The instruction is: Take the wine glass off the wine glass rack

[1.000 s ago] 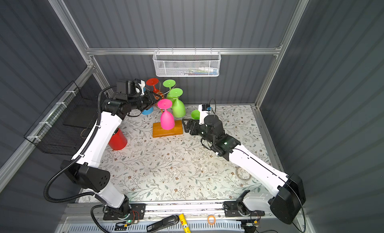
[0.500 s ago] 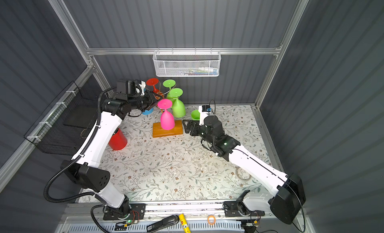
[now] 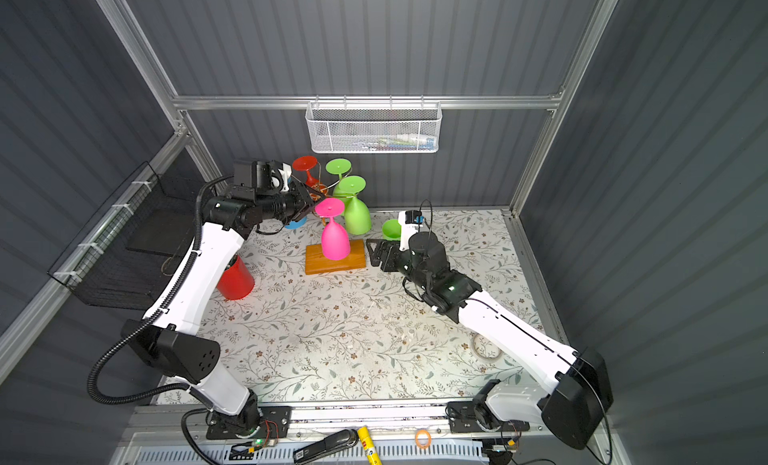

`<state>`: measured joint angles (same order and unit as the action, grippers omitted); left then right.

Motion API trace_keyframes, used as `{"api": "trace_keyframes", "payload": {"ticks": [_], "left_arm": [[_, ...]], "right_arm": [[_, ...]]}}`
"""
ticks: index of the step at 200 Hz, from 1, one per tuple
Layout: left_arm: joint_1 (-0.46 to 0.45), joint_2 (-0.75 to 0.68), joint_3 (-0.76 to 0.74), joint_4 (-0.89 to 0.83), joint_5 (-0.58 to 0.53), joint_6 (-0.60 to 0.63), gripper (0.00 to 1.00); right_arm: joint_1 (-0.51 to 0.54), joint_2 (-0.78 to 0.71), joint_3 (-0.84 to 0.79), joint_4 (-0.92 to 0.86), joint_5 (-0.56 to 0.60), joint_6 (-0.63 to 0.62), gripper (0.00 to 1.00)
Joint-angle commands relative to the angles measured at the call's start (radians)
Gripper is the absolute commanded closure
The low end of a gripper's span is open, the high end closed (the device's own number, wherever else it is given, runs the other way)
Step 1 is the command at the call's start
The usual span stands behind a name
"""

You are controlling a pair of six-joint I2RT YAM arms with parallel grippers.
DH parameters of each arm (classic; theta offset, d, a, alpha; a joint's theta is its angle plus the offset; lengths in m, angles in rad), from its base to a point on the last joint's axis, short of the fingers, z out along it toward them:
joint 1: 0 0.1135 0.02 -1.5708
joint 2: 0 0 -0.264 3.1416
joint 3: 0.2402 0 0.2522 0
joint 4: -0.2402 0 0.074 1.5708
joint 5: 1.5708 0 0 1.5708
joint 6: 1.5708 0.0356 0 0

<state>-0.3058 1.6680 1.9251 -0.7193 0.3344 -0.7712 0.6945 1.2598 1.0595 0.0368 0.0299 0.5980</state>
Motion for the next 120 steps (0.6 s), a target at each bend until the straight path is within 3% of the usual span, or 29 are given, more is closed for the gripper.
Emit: {"api": "trace_keyframes", "payload": {"ticks": [1,58,120], "left_arm": [[0.007,-0.017,0.008,-0.022,0.019,0.006,0.59],[0.01,-0.039,-0.011,-0.005,0.056,-0.009,0.59],[0.024,-0.055,-0.048,0.045,0.111,-0.056,0.67]], "right_arm": [[0.004,-0.018,-0.015,0.023,0.012,-0.007,0.17],[0.004,-0.018,-0.016,0.022,0.014,-0.007,0.17],[0.004,-0.017,-0.018,0.021,0.016,-0.007,0.17]]}}
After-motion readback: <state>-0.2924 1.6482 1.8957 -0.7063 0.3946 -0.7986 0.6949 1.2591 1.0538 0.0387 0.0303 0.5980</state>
